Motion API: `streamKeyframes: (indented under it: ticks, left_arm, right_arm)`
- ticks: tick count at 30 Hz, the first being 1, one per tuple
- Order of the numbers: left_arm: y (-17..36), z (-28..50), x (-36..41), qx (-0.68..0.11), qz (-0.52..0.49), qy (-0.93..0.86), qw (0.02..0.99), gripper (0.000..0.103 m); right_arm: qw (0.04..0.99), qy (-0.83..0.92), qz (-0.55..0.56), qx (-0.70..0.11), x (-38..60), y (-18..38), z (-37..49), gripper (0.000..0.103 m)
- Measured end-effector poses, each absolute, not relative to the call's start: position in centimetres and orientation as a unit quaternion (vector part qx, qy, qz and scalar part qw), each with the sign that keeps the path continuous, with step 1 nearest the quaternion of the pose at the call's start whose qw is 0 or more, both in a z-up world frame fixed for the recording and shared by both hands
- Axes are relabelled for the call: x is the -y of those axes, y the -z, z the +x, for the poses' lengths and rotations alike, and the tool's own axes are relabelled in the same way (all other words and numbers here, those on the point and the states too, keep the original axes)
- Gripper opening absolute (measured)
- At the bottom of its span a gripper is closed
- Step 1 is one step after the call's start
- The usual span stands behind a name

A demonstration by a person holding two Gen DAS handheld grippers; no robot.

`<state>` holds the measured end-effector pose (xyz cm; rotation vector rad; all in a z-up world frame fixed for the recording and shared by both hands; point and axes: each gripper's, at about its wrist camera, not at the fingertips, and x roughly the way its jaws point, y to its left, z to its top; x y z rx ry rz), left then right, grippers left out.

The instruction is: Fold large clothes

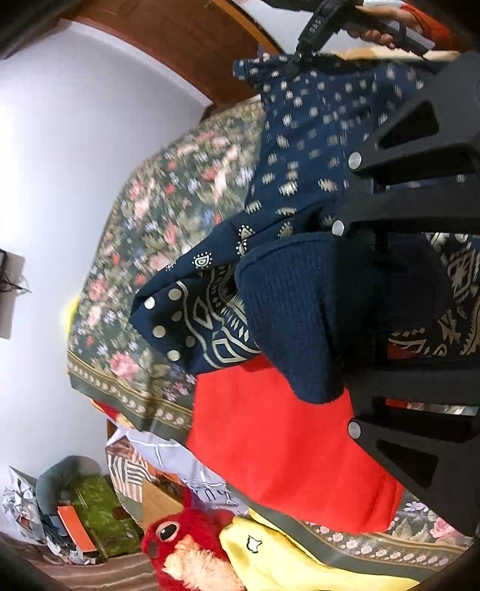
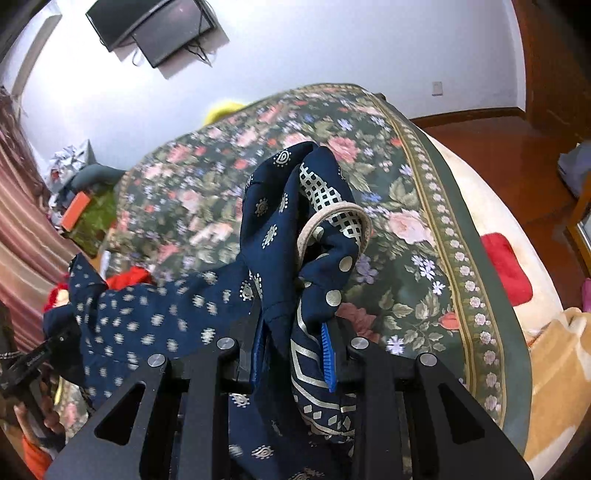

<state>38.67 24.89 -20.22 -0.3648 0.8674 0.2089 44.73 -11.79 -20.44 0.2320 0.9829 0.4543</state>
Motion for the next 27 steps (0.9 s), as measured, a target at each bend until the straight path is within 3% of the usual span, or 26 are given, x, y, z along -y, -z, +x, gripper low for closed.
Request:
streamKeyframes:
  ticks: [4, 8, 10, 14, 23, 27]
  left_arm:
    - [22.0, 39.1, -25.8, -0.425, -0.172, -0.116, 0.881, 0.039]
    - [23.2, 39.0, -26.7, -0.440, -0.184, -0.136, 0.868, 0.055]
    - [23.5, 38.7, -27.1, -0.446, -0.205, -0.139, 0.860, 0.056]
    - [22.8, 37.6, -26.8, -0.450, -0.208, -0.131, 0.858, 0.058]
    - [17.8, 34.3, -25.0, -0.433, -0.212, -0.094, 0.871, 0.060]
    - [14.4, 32.3, -23.3, -0.414, -0.195, -0.075, 0.886, 0.060]
  right_arm:
    - [0.848, -0.212, 0.110, -0.473, 12.5, 21.5, 45.3, 0.026]
    - [0.847, -0.200, 0.101, -0.482, 12.5, 21.6, 44.8, 0.036]
    - [0.850, -0.191, 0.094, -0.483, 12.4, 21.4, 44.7, 0.038]
    - [0.851, -0.172, 0.074, -0.491, 12.5, 20.6, 43.8, 0.052]
    - [0.862, -0.180, 0.055, -0.471, 13.6, 15.2, 39.5, 0.054]
    - [0.876, -0.188, 0.052, -0.441, 14.2, 11.4, 36.7, 0.062]
